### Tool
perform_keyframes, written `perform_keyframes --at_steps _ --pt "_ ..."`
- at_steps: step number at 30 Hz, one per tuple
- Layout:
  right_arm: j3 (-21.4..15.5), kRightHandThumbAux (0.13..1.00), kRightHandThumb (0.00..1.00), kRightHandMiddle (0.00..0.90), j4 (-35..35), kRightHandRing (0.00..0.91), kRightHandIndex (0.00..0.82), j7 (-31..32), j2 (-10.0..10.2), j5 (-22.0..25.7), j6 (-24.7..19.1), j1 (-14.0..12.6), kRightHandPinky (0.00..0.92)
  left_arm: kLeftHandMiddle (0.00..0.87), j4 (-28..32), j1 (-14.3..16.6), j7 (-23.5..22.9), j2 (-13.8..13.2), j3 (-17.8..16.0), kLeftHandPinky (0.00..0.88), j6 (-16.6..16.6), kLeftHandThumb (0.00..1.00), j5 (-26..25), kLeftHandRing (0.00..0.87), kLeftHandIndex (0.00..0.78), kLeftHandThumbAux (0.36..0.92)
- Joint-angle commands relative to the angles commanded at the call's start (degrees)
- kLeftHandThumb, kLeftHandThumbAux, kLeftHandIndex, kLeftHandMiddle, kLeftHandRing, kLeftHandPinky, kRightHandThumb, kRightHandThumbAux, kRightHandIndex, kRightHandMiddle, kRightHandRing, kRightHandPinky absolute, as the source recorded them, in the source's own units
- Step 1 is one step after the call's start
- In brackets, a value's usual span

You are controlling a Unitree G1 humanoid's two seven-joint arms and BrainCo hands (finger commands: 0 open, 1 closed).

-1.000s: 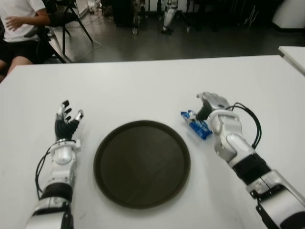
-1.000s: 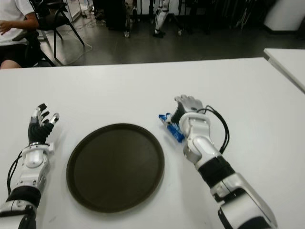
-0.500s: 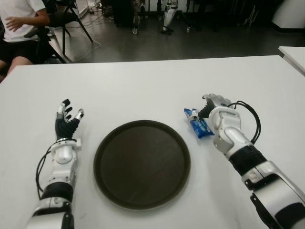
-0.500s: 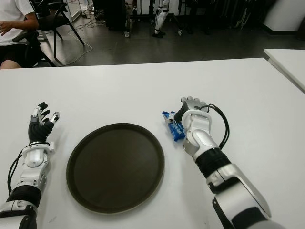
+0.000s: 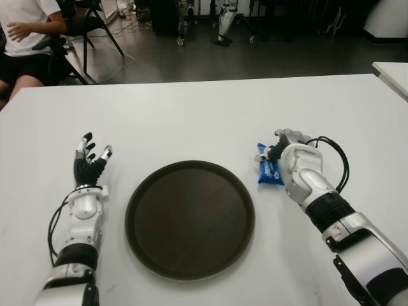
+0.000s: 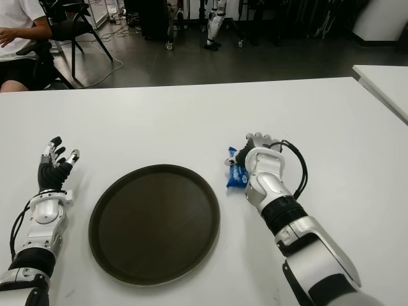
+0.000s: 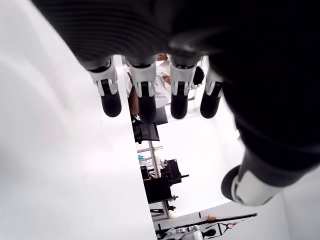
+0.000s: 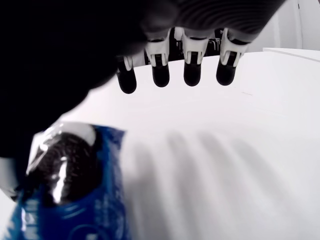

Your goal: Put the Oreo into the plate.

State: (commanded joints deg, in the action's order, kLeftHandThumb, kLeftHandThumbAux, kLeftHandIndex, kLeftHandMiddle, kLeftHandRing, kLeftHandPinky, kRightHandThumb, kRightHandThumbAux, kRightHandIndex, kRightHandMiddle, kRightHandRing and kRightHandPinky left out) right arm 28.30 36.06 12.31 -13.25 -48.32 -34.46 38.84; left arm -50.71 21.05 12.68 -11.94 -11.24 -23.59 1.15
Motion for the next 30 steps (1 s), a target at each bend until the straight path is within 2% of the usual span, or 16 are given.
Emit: perform_keyframes --at_steps 8,16,21,30 --pt "1.88 0.503 0.0 0.063 -0.56 0.007 0.147 2.64 -0.73 -0.76 -0.89 0.47 0.0 0.113 -0.25 -0.07 -0.28 0.05 -0.11 0.046 -0.73 0.267 -0.13 0.086 0.063 0.656" --pt "3.05 0.509 0.0 0.073 -2.55 0.029 0.131 5.03 -1.39 -1.09 -2.17 0.44 0.0 0.107 -0.33 -0.1 0.3 -0.03 0.14 0.054 -0.72 0.261 0.42 0.086 0.066 0.653" --pt "2.87 0.507 0.0 0.104 -4.52 0.043 0.158 4.97 -1.81 -0.72 -2.16 -0.24 0.0 0.095 -0.24 -0.15 0.46 0.04 0.2 0.046 -0.73 0.259 0.42 0.071 0.058 0.667" --pt "2.99 0.508 0.0 0.14 -7.48 0.077 0.183 5.39 -2.61 -0.7 -1.69 -1.02 0.0 0.119 -0.13 -0.11 0.98 0.18 0.28 0.055 -0.63 0.264 0.57 0.094 0.064 0.666"
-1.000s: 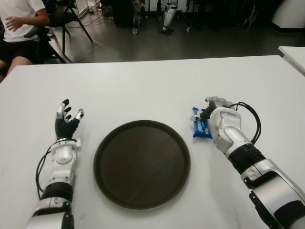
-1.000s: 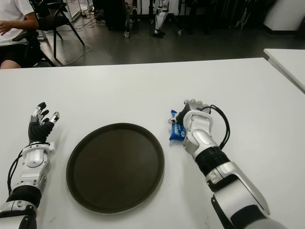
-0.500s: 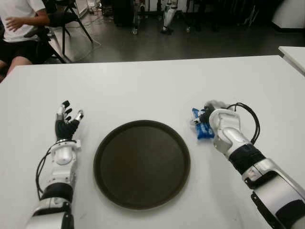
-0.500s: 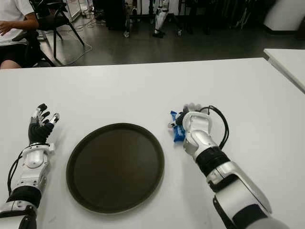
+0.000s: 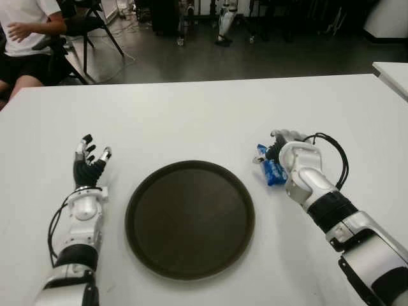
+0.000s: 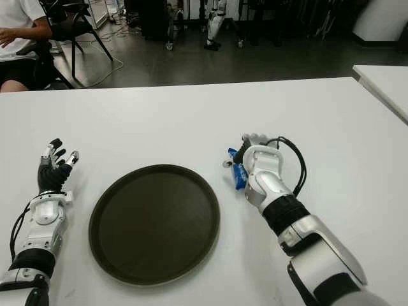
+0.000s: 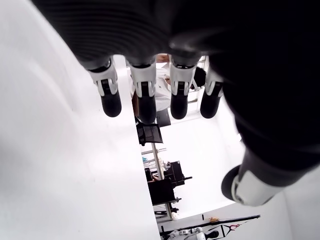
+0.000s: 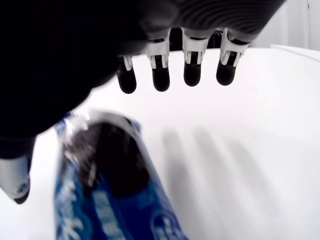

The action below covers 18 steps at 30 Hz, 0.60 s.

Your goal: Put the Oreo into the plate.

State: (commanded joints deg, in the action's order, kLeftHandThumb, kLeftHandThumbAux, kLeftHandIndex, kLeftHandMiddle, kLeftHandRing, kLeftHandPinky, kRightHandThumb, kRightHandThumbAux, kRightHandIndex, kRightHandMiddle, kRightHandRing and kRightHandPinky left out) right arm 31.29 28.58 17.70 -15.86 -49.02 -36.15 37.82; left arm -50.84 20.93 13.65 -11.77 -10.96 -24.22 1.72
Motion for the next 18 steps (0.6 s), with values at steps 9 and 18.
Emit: perform_keyframes --at_steps 9,18 --pt "0.11 0.517 0.0 0.145 -1.59 0.086 0.181 0.35 -0.19 -0.08 -0.67 -0.3 0.0 0.108 0.24 -0.08 -0.47 -0.03 0.04 0.039 0.08 0.254 -0.32 0.078 0.066 0.675" --pt "-0.15 0.502 0.0 0.154 -2.17 0.091 0.2 -0.09 -0.34 0.15 -0.19 -0.59 0.002 0.111 0.33 0.09 -0.45 -0.02 -0.11 0.037 1.35 0.275 -0.58 0.084 0.064 0.672"
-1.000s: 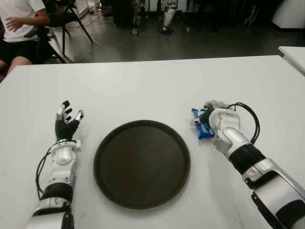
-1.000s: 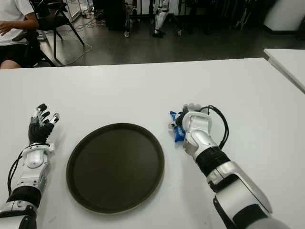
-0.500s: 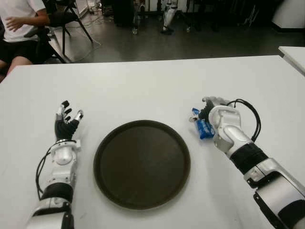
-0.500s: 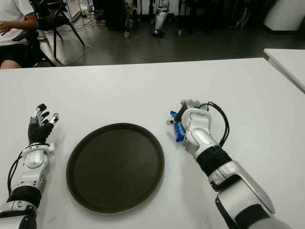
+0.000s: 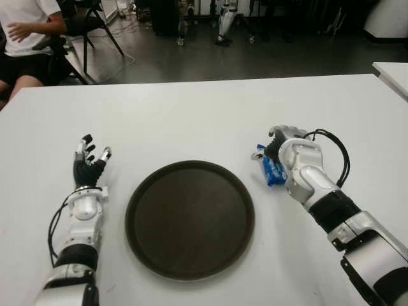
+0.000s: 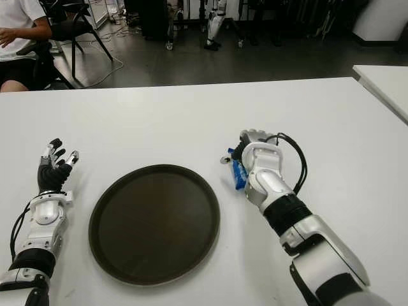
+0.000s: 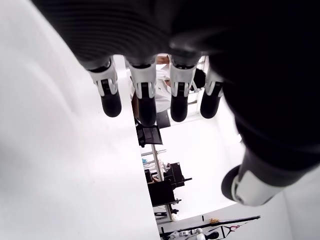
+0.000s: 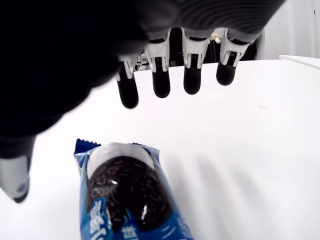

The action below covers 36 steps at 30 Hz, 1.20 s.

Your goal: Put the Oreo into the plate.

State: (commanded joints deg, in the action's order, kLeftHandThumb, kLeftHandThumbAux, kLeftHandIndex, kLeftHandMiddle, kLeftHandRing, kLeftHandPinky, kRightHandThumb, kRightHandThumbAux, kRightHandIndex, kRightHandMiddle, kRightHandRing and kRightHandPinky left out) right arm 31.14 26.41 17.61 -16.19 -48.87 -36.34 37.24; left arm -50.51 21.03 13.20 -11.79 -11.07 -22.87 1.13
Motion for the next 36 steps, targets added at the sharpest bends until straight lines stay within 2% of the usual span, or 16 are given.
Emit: perform_keyframes --at_steps 14,21,29,31,36 --pt "-0.06 0.493 0.0 0.16 -1.46 0.096 0.201 0.07 -0.42 -0.79 -1.55 -0.04 0.0 0.122 1.03 -0.7 0.4 0.53 0.12 0.059 -0.7 0.263 0.15 0.101 0.062 0.67" --pt "0.26 0.468 0.0 0.15 -3.03 0.083 0.191 0.53 -1.55 -1.91 -2.71 -0.04 0.0 0.097 1.94 -1.01 0.87 0.64 0.25 0.048 0.06 0.258 0.42 0.076 0.05 0.677" --pt "1.7 0.479 0.0 0.155 -5.38 0.09 0.198 2.27 -4.32 -4.25 -1.36 -0.38 0.024 0.107 2.9 -1.29 1.35 0.78 0.53 0.051 1.02 0.266 0.62 0.083 0.059 0.67" --pt "2.81 0.481 0.0 0.161 -5.97 0.094 0.203 3.12 -6.3 -5.65 -0.02 -0.25 0.026 0.117 2.87 -1.24 1.56 0.83 0.53 0.053 1.16 0.268 0.65 0.092 0.064 0.669" --pt "3.85 0.484 0.0 0.164 -6.98 0.089 0.211 3.73 -8.56 -8.0 1.19 -0.36 0.018 0.116 3.08 -1.37 1.8 0.92 0.68 0.054 1.12 0.268 0.75 0.092 0.065 0.674"
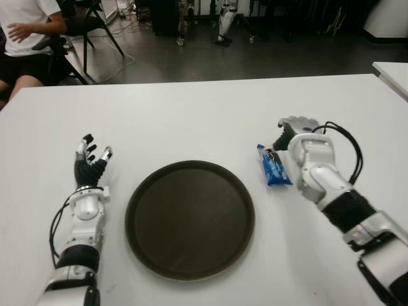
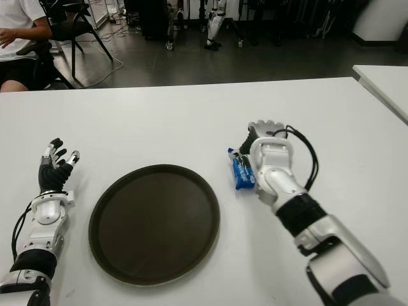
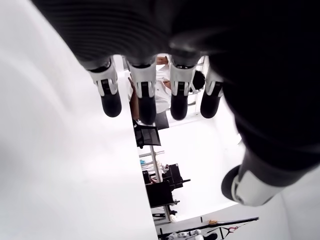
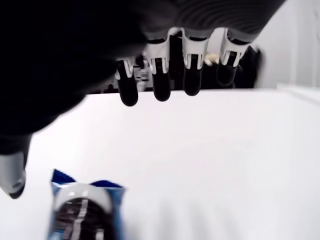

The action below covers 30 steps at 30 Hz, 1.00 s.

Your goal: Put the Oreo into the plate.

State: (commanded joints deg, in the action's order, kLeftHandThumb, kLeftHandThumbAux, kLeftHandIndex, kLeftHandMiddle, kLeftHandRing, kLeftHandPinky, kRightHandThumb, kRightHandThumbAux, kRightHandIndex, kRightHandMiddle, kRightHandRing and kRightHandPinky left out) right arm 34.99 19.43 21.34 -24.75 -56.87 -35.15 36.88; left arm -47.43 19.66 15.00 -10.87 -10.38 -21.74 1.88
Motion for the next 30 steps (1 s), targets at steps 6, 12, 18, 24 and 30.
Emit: perform_keyframes --at_steps 6,12,18,24,30 --pt "-0.56 0.487 0.0 0.166 -3.07 0.088 0.22 0.12 -1.13 -2.06 -0.52 -1.45 0.012 0.104 0.43 -0.26 -0.11 -0.02 0.3 0.053 -0.26 0.275 0.05 0.081 0.061 0.684" --pt "-1.39 0.481 0.0 0.2 -6.14 0.124 0.26 0.85 -2.11 -3.12 -0.52 -3.36 0.017 0.103 1.54 -0.62 -0.07 0.14 0.51 0.058 0.08 0.266 0.12 0.082 0.059 0.68" --pt "-2.54 0.484 0.0 0.217 -8.67 0.137 0.29 1.67 -2.76 -3.78 -0.59 -5.23 0.005 0.099 2.78 -0.85 0.13 0.3 0.4 0.063 1.5 0.264 -0.06 0.079 0.056 0.683" --pt "-3.52 0.488 0.0 0.181 -10.78 0.1 0.262 3.67 -2.53 -3.82 -1.42 -6.22 0.011 0.096 3.51 -1.1 -0.16 0.23 0.41 0.06 2.5 0.264 -0.13 0.077 0.05 0.685" --pt "-3.96 0.483 0.0 0.18 -12.08 0.102 0.236 4.28 -1.99 -3.91 -1.35 -7.27 0.015 0.085 4.09 -1.32 -0.42 0.27 0.49 0.047 2.76 0.246 -0.13 0.065 0.049 0.684"
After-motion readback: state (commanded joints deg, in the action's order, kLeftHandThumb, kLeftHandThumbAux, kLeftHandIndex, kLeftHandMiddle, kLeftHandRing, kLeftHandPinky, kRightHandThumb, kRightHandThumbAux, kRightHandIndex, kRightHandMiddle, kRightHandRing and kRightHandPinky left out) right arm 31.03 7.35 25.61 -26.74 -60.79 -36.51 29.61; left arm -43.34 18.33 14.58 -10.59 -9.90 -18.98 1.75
